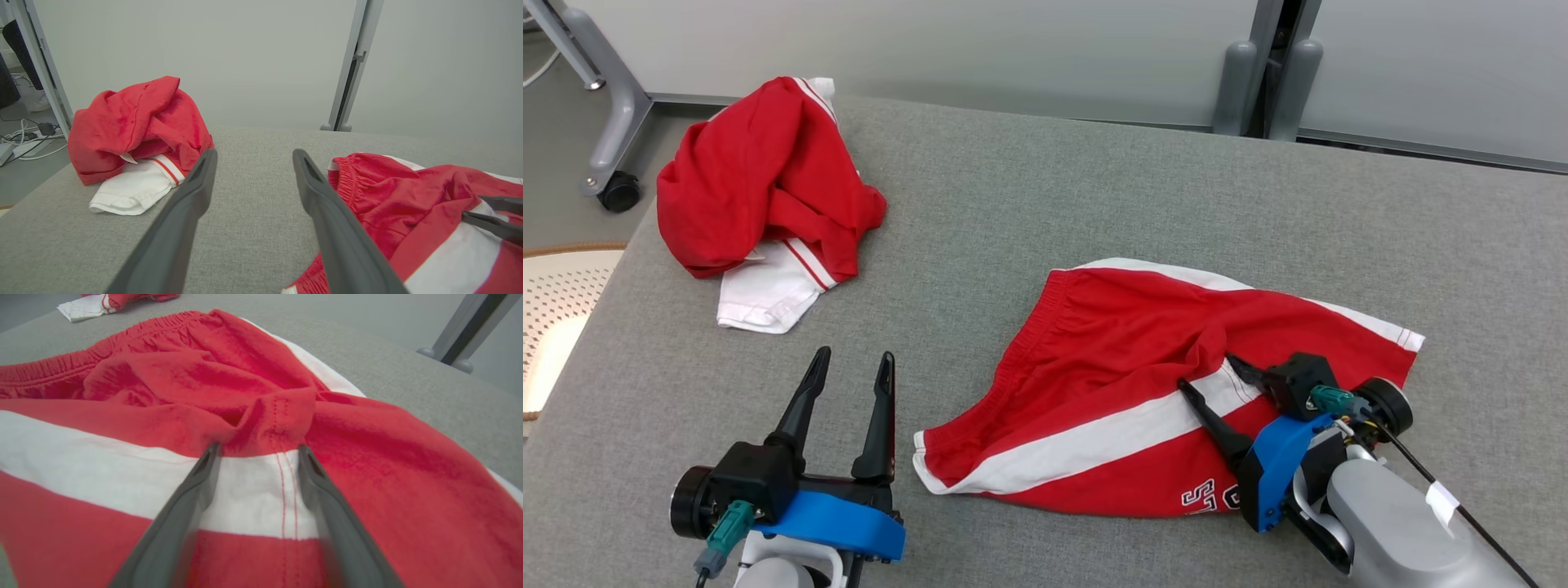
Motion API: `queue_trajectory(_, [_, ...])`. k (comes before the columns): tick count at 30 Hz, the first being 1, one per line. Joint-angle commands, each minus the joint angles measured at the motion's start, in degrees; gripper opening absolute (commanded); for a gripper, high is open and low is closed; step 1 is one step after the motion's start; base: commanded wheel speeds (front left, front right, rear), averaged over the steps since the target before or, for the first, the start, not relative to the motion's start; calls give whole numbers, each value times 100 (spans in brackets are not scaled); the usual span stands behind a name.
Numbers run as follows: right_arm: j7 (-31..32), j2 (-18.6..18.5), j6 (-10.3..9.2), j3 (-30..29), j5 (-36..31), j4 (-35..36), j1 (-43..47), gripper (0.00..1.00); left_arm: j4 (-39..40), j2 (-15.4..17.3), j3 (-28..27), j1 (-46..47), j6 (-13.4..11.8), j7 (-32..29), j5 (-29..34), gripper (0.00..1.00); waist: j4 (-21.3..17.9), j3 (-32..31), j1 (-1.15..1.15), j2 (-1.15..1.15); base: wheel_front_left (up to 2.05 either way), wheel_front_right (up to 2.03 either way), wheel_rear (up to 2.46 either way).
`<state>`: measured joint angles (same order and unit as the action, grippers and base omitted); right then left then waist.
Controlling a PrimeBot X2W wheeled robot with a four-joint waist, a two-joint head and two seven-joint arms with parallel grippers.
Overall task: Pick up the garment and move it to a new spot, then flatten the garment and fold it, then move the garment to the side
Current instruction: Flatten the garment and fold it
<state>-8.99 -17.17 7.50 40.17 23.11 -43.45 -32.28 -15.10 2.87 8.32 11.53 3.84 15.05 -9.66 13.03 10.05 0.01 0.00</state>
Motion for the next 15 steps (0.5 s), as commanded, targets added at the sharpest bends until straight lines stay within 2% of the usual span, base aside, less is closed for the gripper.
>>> queue_trajectory(1, [-4, -98, -2, 150, 166, 9, -133, 0, 6, 9, 30, 39, -46, 19, -44, 100, 18, 5, -1, 0, 0, 0, 0])
queue_trajectory(7, [-309, -205, -2, 407, 333, 63, -304, 0, -27, 11, 13, -50, -89, 19, -73, 100, -84, -44, -1, 0, 0, 0, 0])
queue_trajectory(15, [-595, -135, -2, 180, 145, 260, -262, 0, -75, 11, -76, -165, -73, 19, -23, 100, -367, -240, -1, 0, 0, 0, 0])
